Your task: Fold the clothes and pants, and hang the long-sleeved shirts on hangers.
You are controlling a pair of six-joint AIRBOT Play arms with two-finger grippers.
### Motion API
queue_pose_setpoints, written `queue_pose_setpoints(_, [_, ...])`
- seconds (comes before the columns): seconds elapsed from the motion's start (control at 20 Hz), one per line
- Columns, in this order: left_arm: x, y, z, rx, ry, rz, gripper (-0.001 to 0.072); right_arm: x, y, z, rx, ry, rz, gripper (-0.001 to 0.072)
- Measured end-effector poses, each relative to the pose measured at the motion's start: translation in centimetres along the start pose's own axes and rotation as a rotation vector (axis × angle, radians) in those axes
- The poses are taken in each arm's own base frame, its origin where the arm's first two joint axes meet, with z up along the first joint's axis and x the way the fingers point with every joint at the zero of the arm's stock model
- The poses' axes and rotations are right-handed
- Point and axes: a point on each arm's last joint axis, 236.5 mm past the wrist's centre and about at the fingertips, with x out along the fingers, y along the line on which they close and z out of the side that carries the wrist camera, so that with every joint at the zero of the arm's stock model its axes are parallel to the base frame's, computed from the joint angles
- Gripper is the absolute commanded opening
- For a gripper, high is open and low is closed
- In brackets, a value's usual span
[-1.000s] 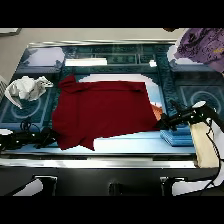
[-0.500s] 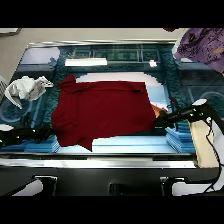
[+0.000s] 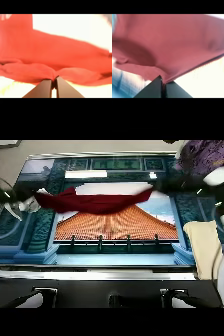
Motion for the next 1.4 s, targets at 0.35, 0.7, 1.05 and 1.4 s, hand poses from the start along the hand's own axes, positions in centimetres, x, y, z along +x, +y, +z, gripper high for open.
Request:
queue_pose_setpoints(0.35, [-22.2,-12.2,12.7,0.302,-0.549,0.163,0.0012,-25.2,16.9,12.2,-0.331,-0.648,-0.063,0.0031])
queue_pose_setpoints(0.7, [-34.7,-16.4,9.6,0.37,-0.792,0.291,0.0012,-37.8,22.9,8.4,-0.364,-0.875,-0.126,0.0032])
queue_pose_setpoints(1.05, [-25.0,-11.3,9.8,0.3,-0.554,0.268,0.0014,-24.5,12.8,8.1,-0.094,-0.494,-0.185,0.0033])
queue_pose_setpoints(1.4, [0.1,2.8,3.3,0.175,0.003,0.242,0.0014,-3.1,-3.5,3.3,0.15,-0.002,-0.263,0.0033])
